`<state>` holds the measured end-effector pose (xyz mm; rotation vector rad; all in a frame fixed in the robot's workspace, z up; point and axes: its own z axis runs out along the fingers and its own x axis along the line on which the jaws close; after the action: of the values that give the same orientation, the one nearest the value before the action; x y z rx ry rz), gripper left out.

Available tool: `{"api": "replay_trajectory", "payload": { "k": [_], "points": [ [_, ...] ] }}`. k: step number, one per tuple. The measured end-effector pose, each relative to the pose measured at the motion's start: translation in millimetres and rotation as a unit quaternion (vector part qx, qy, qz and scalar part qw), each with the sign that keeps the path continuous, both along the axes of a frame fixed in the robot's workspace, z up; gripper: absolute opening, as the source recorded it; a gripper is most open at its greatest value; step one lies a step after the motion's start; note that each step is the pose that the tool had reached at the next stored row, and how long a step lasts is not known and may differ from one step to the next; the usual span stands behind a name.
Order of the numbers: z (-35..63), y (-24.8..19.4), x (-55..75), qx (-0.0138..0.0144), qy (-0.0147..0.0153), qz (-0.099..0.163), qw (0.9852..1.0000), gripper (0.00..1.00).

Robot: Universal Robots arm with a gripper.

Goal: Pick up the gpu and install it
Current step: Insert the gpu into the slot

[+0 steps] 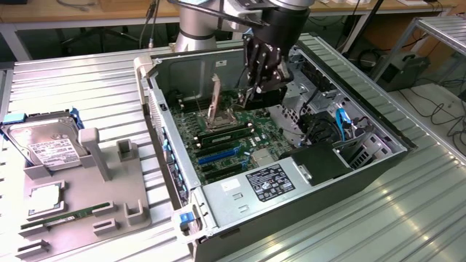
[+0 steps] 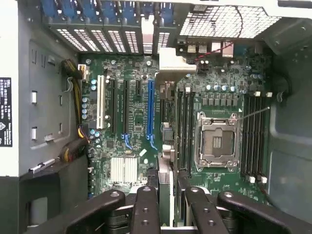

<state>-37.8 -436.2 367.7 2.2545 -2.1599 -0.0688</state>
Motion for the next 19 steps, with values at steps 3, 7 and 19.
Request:
{"api": "replay_trajectory", "payload": {
  "k": [3,7,19],
  "points": [
    [-12.6,-5.2,-15.1,0.0002,0.0000,0.001,1.0000,0.26],
    [-15.6,-6.6,-21.5,0.0002,0.0000,0.001,1.0000,0.26],
    [-22.7,-8.2,-26.9,0.0002,0.0000,0.001,1.0000,0.26]
  ]
}}
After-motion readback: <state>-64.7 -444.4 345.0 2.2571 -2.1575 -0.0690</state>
